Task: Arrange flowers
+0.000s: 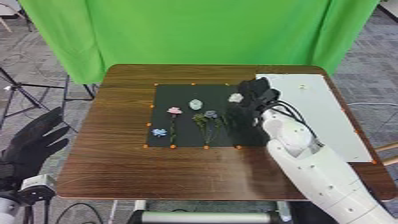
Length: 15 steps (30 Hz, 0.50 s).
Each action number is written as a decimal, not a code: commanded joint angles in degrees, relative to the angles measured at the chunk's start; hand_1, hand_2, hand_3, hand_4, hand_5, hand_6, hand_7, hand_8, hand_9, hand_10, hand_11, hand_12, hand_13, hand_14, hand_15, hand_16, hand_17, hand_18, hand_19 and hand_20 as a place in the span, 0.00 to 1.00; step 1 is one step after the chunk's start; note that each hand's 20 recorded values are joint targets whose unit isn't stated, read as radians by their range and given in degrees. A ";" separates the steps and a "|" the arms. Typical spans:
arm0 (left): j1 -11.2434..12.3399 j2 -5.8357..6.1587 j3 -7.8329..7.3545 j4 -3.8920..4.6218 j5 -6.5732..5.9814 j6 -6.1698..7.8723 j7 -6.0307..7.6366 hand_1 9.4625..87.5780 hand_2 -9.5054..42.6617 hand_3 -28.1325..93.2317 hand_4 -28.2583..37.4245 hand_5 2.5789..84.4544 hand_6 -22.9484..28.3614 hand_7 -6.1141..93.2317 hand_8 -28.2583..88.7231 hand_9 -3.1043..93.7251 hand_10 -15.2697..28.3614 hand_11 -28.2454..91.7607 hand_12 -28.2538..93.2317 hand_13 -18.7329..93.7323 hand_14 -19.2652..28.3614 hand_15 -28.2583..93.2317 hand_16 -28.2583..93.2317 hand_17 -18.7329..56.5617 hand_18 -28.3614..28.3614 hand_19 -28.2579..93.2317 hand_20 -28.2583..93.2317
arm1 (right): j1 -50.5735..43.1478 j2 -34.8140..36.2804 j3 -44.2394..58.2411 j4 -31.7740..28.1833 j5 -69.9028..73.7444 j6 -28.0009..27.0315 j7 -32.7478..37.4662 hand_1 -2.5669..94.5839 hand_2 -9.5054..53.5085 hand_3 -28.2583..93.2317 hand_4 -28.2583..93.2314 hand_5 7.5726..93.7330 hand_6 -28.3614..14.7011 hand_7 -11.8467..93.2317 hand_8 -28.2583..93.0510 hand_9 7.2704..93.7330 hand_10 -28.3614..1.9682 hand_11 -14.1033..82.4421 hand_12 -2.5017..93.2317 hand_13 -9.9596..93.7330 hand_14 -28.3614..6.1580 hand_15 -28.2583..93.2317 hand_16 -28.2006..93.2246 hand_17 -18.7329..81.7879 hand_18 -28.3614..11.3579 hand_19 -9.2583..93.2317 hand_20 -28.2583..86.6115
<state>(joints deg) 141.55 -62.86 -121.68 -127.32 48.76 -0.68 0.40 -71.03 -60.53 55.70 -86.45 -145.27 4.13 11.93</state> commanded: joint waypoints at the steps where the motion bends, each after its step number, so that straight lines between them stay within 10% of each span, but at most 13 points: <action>1: -0.07 -0.19 0.20 -0.05 0.06 -0.22 -0.65 0.17 0.15 0.81 0.00 0.23 0.46 0.25 0.16 0.22 0.55 0.34 0.38 0.29 0.65 0.39 0.27 0.11 0.84 0.55 0.29 | 1.76 -2.59 -1.72 3.33 -3.34 0.09 -0.03 0.51 0.00 0.94 0.00 0.65 0.76 0.67 0.23 0.86 0.75 0.39 0.56 0.84 0.79 0.67 0.52 0.42 0.30 0.78 0.61; 15: -0.08 0.00 0.09 0.06 0.06 -0.37 -0.82 0.17 0.15 0.81 0.00 0.23 0.46 0.25 0.16 0.22 0.55 0.34 0.38 0.29 0.65 0.39 0.27 0.11 0.84 0.55 0.29 | 0.54 -2.62 -1.72 3.80 -6.11 0.12 -0.67 0.47 0.00 0.93 0.00 0.58 0.75 0.67 0.25 0.78 0.75 0.39 0.56 0.79 0.80 0.65 0.54 0.39 0.30 0.77 0.61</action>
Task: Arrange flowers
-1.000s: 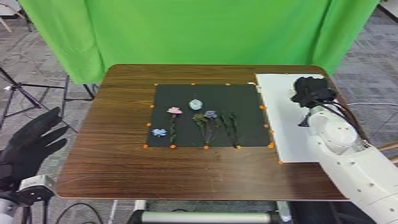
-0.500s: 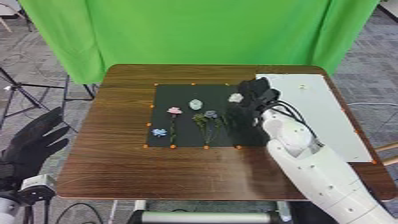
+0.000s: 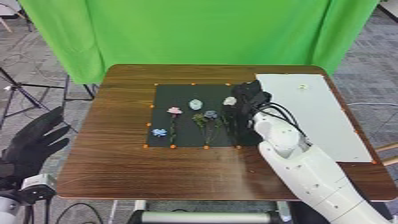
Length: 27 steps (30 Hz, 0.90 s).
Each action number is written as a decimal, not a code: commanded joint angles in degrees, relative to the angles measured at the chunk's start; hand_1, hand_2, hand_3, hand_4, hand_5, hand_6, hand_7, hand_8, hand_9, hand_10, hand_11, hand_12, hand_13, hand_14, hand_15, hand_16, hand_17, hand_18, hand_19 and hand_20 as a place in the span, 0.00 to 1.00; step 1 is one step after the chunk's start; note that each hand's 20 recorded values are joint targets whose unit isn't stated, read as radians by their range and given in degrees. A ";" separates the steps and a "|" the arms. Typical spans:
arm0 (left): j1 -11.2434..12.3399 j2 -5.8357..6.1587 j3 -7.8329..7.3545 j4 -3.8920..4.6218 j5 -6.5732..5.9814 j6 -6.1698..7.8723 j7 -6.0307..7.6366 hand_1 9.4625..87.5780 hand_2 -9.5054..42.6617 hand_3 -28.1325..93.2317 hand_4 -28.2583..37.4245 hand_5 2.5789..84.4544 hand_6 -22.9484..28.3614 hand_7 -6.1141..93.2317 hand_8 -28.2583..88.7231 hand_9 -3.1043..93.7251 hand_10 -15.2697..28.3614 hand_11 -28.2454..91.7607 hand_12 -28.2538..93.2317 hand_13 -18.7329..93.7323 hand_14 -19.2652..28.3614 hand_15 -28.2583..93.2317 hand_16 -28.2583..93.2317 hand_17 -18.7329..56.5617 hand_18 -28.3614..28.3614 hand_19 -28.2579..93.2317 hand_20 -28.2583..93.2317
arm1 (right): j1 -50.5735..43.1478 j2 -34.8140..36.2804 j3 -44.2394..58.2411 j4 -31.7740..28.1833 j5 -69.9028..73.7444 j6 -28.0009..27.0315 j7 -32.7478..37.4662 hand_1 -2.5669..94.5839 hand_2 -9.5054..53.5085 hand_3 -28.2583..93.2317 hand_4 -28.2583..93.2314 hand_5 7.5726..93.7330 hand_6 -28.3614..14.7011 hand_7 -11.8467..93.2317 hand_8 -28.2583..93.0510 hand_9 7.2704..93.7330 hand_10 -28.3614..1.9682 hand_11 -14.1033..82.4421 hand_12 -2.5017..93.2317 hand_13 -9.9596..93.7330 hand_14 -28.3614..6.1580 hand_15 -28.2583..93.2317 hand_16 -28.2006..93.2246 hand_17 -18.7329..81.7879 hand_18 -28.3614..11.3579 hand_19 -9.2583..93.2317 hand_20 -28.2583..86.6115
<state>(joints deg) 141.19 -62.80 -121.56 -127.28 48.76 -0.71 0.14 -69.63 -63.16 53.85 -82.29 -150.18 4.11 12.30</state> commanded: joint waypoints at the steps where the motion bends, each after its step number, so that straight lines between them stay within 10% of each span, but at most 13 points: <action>1: 0.37 -0.05 -0.10 0.00 0.03 -0.35 -0.51 0.17 0.15 0.81 0.00 0.23 0.46 0.25 0.16 0.22 0.55 0.34 0.38 0.29 0.65 0.39 0.27 0.11 0.84 0.55 0.29 | -0.98 0.02 0.26 -0.57 -1.57 -0.13 -1.30 0.46 0.00 0.93 0.00 0.57 0.75 0.67 0.25 0.77 0.75 0.39 0.56 0.78 0.79 0.66 0.53 0.39 0.30 0.76 0.61; 15: 0.16 0.47 -0.11 0.32 -0.13 -0.60 -0.56 0.17 0.15 0.81 0.00 0.23 0.46 0.25 0.16 0.22 0.55 0.34 0.38 0.29 0.65 0.39 0.27 0.11 0.84 0.55 0.29 | -1.92 2.35 0.96 -2.88 -3.44 -1.93 0.11 0.36 0.00 0.97 0.00 0.48 0.70 0.61 0.21 0.58 0.64 0.60 0.35 0.67 0.68 0.72 0.42 0.34 0.28 0.74 0.63; 27: 0.46 0.29 -0.32 0.18 -0.01 -0.57 -0.46 0.17 0.15 0.81 0.00 0.23 0.46 0.25 0.16 0.22 0.55 0.34 0.38 0.29 0.65 0.39 0.27 0.11 0.84 0.55 0.29 | -3.13 3.03 4.73 -7.38 0.75 -6.10 -0.24 0.26 0.00 0.99 0.02 0.33 0.61 0.58 0.06 0.40 0.53 0.58 0.33 0.57 0.61 0.70 0.39 0.29 0.23 0.72 0.64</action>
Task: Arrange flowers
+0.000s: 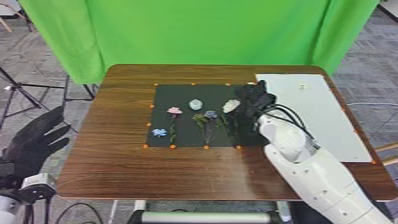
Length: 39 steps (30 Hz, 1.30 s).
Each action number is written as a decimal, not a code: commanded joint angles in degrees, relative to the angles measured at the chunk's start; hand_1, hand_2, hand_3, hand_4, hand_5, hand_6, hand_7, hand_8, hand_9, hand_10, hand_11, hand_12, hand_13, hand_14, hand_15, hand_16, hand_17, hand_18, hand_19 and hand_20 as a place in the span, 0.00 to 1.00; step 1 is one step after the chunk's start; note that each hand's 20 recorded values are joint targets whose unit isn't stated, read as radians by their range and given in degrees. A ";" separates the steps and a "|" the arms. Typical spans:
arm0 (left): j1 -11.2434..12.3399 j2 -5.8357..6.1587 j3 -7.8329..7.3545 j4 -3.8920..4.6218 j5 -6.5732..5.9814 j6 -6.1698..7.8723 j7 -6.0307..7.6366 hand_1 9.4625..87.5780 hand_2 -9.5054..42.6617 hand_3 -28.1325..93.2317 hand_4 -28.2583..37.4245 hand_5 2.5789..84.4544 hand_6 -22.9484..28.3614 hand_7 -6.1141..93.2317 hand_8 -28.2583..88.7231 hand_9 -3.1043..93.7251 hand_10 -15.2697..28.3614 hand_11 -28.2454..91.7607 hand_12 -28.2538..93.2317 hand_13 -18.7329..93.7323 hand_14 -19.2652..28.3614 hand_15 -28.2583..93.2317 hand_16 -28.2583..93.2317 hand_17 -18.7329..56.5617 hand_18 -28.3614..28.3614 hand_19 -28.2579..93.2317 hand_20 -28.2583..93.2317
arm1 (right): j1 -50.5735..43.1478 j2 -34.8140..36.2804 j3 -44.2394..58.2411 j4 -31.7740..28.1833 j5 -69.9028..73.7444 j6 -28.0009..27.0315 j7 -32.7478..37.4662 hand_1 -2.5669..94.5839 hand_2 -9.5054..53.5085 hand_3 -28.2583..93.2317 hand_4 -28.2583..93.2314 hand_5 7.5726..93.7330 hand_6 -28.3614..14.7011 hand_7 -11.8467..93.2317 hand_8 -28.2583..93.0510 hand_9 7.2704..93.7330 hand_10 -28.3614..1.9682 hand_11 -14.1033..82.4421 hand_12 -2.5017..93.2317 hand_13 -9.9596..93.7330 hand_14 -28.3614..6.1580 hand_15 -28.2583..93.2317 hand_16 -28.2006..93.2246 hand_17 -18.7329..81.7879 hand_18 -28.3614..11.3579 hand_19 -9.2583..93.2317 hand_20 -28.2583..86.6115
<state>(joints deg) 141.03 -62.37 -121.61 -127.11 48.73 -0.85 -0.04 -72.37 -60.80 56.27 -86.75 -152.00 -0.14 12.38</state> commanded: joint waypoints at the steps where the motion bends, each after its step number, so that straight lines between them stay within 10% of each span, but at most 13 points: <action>1: 0.58 -0.11 -0.24 0.05 -0.01 -0.38 -0.29 0.17 0.15 0.81 0.00 0.23 0.46 0.25 0.16 0.22 0.55 0.34 0.38 0.29 0.65 0.39 0.27 0.11 0.84 0.55 0.29 | -0.64 0.65 2.49 -3.26 4.30 -0.63 -0.77 0.25 0.00 0.99 0.02 0.33 0.61 0.58 0.06 0.40 0.52 0.57 0.33 0.56 0.60 0.70 0.40 0.28 0.22 0.72 0.64; 5: 0.90 -0.52 -0.30 -0.07 -0.01 -0.23 -0.06 0.17 0.15 0.81 0.00 0.23 0.46 0.25 0.16 0.22 0.55 0.34 0.38 0.29 0.65 0.39 0.27 0.11 0.84 0.55 0.29 | -0.57 -1.25 2.06 -1.43 16.63 13.51 -8.41 0.21 0.19 0.99 0.08 0.37 0.58 0.55 0.08 0.44 0.47 0.56 0.33 0.57 0.55 0.71 0.40 0.30 0.21 0.72 0.65; 10: 0.55 -0.36 0.00 -0.09 0.06 -0.46 -0.25 0.17 0.15 0.81 0.00 0.23 0.46 0.25 0.16 0.22 0.55 0.34 0.38 0.29 0.65 0.39 0.27 0.11 0.84 0.55 0.29 | -0.43 -4.52 3.77 -4.48 15.56 2.58 -11.94 0.38 0.29 1.00 0.17 0.58 0.70 0.49 0.14 0.60 0.56 0.48 0.46 0.60 0.66 0.69 0.54 0.31 0.24 0.73 0.65; 13: 0.36 -0.23 0.15 -0.09 0.10 -0.32 -0.34 0.17 0.15 0.81 0.00 0.23 0.46 0.25 0.16 0.22 0.55 0.34 0.38 0.29 0.65 0.39 0.27 0.11 0.84 0.55 0.29 | 0.98 -6.36 3.82 -4.43 14.59 -2.47 -12.67 0.22 0.64 1.00 0.32 0.56 0.72 0.42 0.09 0.48 0.49 0.52 0.35 0.50 0.54 0.70 0.43 0.26 0.21 0.68 0.65; 15: 0.46 -0.21 0.08 -0.07 0.05 -0.31 -0.41 0.17 0.15 0.81 0.00 0.23 0.46 0.26 0.16 0.22 0.55 0.34 0.38 0.29 0.65 0.39 0.27 0.11 0.84 0.55 0.29 | 2.38 -7.16 3.21 -3.78 15.02 -3.69 -12.78 0.16 0.69 1.00 0.38 0.54 0.70 0.38 0.09 0.42 0.47 0.47 0.32 0.44 0.49 0.65 0.39 0.23 0.20 0.66 0.65; 25: 0.69 0.03 0.07 -0.21 0.07 -0.01 -0.28 0.17 0.14 0.82 0.00 0.23 0.45 0.26 0.15 0.22 0.55 0.34 0.38 0.30 0.64 0.39 0.27 0.11 0.84 0.55 0.29 | 8.39 -12.49 0.70 0.77 6.60 -14.17 -15.58 0.00 0.76 1.00 0.32 0.44 0.66 0.26 0.14 0.28 0.48 0.19 0.32 0.30 0.46 0.23 0.60 0.11 0.18 0.48 0.53; 39: 0.60 0.30 0.15 -0.19 0.05 -0.17 -0.15 0.17 0.14 0.82 0.00 0.23 0.45 0.28 0.15 0.22 0.54 0.35 0.38 0.30 0.64 0.39 0.27 0.11 0.84 0.55 0.29 | 11.10 -15.96 -1.18 6.66 -2.68 -17.65 -14.76 0.00 0.73 1.00 0.29 0.43 0.53 0.23 0.16 0.24 0.49 0.16 0.34 0.26 0.46 0.19 0.62 0.09 0.18 0.47 0.50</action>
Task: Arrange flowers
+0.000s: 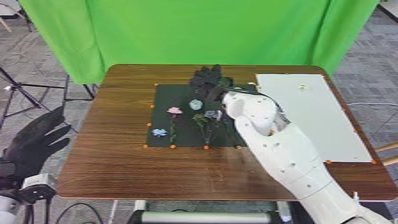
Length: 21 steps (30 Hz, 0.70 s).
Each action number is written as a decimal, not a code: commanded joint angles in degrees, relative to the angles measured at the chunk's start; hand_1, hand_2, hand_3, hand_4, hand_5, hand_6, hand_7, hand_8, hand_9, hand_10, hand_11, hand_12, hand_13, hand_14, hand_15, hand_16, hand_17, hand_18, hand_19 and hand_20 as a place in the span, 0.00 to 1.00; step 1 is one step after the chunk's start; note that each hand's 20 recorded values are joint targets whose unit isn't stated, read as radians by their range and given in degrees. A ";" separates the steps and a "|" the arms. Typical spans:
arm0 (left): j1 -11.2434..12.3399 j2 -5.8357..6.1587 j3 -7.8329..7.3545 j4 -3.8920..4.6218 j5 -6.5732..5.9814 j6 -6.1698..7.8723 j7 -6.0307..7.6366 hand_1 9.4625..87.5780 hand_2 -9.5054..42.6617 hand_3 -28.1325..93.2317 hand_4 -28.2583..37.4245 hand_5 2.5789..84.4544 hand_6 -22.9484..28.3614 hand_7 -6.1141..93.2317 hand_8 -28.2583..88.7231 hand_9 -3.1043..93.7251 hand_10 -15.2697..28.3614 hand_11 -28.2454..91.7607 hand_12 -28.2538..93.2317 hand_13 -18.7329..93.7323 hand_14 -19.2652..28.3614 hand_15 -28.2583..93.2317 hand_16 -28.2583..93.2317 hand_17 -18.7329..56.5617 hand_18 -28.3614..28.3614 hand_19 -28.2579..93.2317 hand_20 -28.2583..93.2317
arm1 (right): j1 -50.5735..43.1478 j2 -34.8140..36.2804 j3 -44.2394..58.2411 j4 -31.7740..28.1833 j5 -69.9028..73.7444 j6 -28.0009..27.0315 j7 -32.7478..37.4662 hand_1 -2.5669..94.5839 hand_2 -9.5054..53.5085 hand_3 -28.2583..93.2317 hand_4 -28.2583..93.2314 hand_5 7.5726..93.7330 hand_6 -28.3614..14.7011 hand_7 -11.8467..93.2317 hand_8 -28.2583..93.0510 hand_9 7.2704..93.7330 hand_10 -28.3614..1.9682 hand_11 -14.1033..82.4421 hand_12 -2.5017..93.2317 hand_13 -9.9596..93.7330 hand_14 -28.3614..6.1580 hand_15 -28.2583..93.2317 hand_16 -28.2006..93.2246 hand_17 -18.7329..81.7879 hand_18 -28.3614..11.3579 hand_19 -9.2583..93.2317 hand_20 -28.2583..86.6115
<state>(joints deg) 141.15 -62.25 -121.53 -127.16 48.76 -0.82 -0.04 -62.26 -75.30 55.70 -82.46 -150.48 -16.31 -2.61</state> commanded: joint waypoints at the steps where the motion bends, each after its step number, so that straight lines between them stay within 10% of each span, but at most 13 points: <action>1: 0.48 0.17 0.07 -0.13 0.05 -0.10 -0.16 0.17 0.14 0.82 0.00 0.23 0.45 0.28 0.15 0.22 0.54 0.35 0.38 0.30 0.64 0.39 0.27 0.11 0.84 0.55 0.29 | 1.08 -1.62 -0.39 2.87 -4.75 -1.67 0.19 0.00 0.73 1.00 0.28 0.44 0.53 0.23 0.16 0.24 0.49 0.16 0.34 0.26 0.46 0.19 0.62 0.08 0.18 0.47 0.50; 21: 0.28 0.21 0.33 0.10 0.01 -0.17 -0.03 0.17 0.14 0.82 0.00 0.23 0.45 0.28 0.14 0.22 0.54 0.35 0.37 0.30 0.64 0.40 0.26 0.11 0.84 0.55 0.29 | 0.87 -0.19 -0.25 4.21 -6.42 -2.45 3.52 0.00 0.73 1.00 0.28 0.54 0.47 0.24 0.16 0.27 0.49 0.17 0.31 0.27 0.48 0.18 0.62 0.09 0.19 0.48 0.50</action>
<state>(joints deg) 141.13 -62.03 -121.31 -127.13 48.76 -0.83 0.01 -61.59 -76.21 55.33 -77.90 -155.82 -17.62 1.15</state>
